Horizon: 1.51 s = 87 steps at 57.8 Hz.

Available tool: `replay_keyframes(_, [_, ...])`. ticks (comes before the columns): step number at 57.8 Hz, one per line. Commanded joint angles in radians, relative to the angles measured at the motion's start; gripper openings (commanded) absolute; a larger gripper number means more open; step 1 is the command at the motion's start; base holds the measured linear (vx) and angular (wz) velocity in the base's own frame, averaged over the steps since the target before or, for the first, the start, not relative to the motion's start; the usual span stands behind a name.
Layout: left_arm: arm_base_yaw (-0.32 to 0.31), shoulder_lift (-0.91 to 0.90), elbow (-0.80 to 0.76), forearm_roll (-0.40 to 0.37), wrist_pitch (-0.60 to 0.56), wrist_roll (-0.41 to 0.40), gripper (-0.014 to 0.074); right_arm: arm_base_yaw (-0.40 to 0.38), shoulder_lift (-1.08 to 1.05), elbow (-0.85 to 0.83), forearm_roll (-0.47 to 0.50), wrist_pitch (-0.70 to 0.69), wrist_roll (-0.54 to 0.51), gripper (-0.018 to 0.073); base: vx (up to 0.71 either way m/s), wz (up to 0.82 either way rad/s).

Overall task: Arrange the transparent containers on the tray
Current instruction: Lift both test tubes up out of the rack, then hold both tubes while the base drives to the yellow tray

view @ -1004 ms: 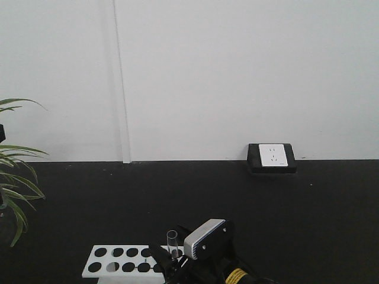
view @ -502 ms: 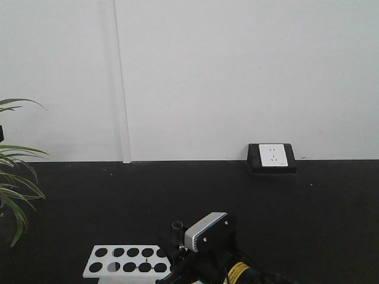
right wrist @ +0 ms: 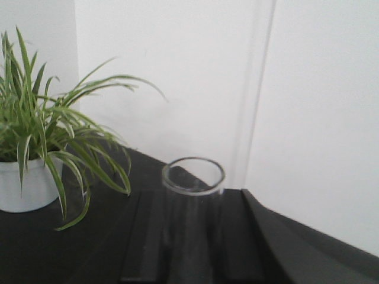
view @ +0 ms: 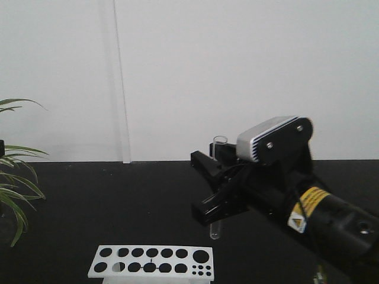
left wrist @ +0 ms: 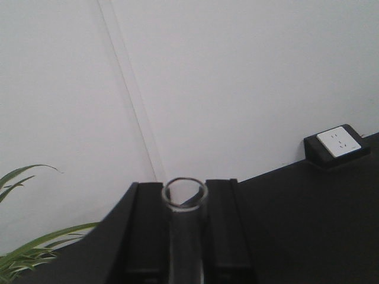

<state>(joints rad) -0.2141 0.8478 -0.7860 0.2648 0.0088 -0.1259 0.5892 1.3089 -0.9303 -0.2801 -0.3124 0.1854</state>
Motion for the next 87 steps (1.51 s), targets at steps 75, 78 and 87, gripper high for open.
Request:
replay_keyframes(75, [-0.004,-0.006,-0.034,-0.064,-0.047,-0.011,0.0,0.0,-0.231,-0.034,0.01,0.193,-0.006,-0.0013,0.0,0.0])
replay_keyframes(78, [-0.004,-0.006,-0.034,-0.064,-0.047,-0.011,0.0,0.0,-0.231,-0.034,0.01,0.193,-0.006,-0.0013,-0.04,-0.02])
replay_keyframes(87, [-0.004,-0.006,-0.034,-0.064,-0.047,-0.011,0.0,0.0,-0.231,-0.034,0.01,0.193,-0.006,-0.0013,-0.09,-0.03])
